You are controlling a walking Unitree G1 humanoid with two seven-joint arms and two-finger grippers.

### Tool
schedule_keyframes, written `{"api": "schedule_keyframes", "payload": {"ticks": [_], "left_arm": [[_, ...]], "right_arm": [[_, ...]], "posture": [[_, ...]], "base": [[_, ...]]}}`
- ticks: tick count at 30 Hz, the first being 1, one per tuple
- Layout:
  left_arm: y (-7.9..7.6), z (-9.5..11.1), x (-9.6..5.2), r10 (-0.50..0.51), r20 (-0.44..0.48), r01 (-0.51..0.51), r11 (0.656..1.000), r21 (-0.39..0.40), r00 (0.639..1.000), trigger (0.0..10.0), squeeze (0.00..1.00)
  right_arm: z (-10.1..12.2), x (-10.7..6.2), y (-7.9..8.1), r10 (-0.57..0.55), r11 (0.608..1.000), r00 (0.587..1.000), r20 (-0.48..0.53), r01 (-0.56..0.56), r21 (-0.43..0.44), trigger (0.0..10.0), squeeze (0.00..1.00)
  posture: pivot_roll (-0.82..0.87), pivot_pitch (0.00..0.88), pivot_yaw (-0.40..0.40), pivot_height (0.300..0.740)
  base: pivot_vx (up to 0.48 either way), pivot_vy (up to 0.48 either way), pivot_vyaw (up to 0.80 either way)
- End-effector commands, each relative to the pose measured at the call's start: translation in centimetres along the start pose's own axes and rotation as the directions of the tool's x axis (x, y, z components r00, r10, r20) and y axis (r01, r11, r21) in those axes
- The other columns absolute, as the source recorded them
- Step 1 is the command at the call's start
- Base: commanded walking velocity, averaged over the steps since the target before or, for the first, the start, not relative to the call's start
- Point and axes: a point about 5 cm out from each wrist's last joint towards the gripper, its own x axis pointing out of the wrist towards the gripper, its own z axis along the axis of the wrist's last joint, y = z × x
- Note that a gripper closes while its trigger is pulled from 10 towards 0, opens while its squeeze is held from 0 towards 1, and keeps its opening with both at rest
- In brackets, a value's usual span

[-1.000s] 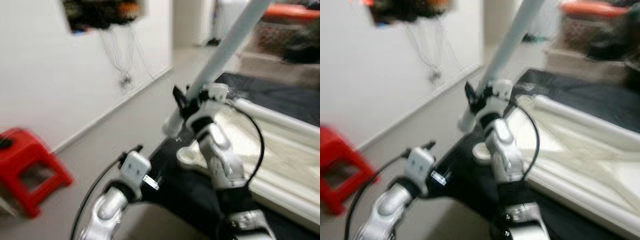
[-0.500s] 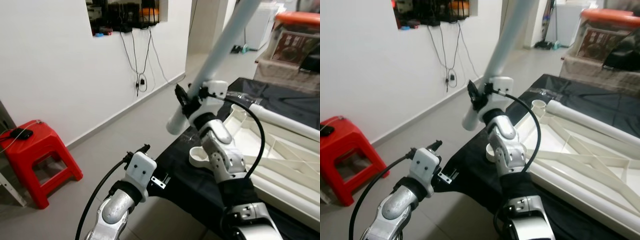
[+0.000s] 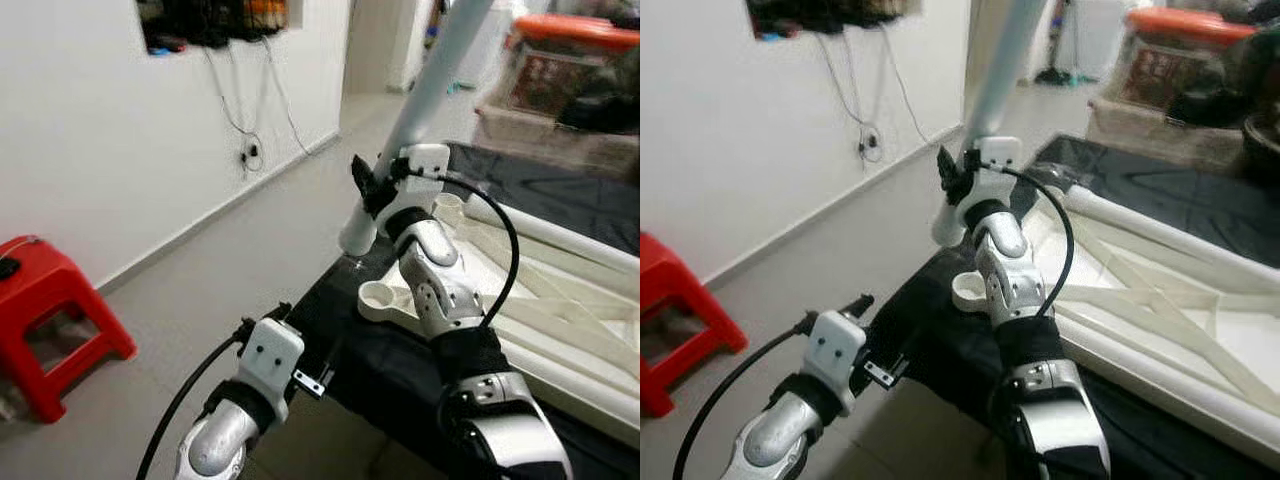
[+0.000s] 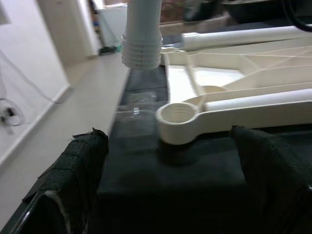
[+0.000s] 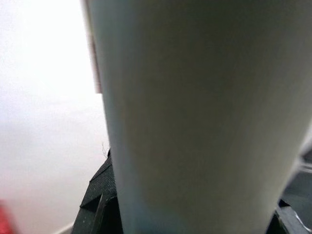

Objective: Building children table

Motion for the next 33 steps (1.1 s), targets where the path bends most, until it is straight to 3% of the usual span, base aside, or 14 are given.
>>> {"api": "schedule_keyframes", "payload": {"ticks": [1,9,17,21,24,28,33], "left_arm": [[-0.1,-0.1,-0.1,0.0,-0.018,0.0,1.0,-0.003,1.0,10.0,0.0],[0.2,-0.1,0.0,0.009,-0.025,-0.009,1.0,0.0,1.0,10.0,0.0],[0.2,0.5,-0.2,0.02,-0.018,-0.02,1.0,-0.01,1.0,10.0,0.0],[0.3,0.8,-0.3,0.033,-0.002,-0.033,0.999,-0.016,0.999,10.0,0.0],[0.7,1.1,-1.0,0.043,0.008,-0.043,0.999,0.02,0.999,10.0,0.0],[1.1,1.3,-1.4,0.046,0.01,-0.046,0.999,0.025,0.999,10.0,0.0],[0.4,2.1,-1.4,0.006,0.035,-0.006,1.0,0.0,0.999,10.0,0.0]], "right_arm": [[0.2,0.2,0.0,-0.003,1.0,1.0,0.019,0.004,-0.014,10.0,0.0],[0.4,0.7,0.1,0.02,1.0,0.999,0.034,-0.02,0.007,10.0,0.0],[0.8,1.3,-1.0,0.019,0.999,0.999,0.038,-0.017,-0.042,10.0,0.0],[0.8,1.4,-0.8,0.067,0.997,0.997,0.03,-0.066,-0.026,10.0,0.0],[0.9,1.7,-0.3,0.182,0.983,0.983,0.012,-0.181,-0.04,10.0,0.0],[0.9,1.8,0.6,0.374,0.927,0.927,-0.008,-0.374,-0.031,10.0,0.0],[1.4,2.2,0.7,0.461,0.887,0.887,-0.013,-0.461,-0.023,10.0,0.0]], "posture": [[0.09,0.124,-0.065,0.74],[0.09,0.115,-0.068,0.74],[0.09,0.115,-0.064,0.74],[0.09,0.118,-0.062,0.74],[0.1,0.124,-0.069,0.74],[0.1,0.13,-0.066,0.74],[0.1,0.139,-0.067,0.74]], "base": [[0.0,0.0,0.0],[0.0,0.0,0.0],[0.0,0.0,-0.4],[0.0,0.0,0.0],[0.0,0.0,0.0],[0.0,0.0,0.0],[0.0,0.0,0.0]]}}
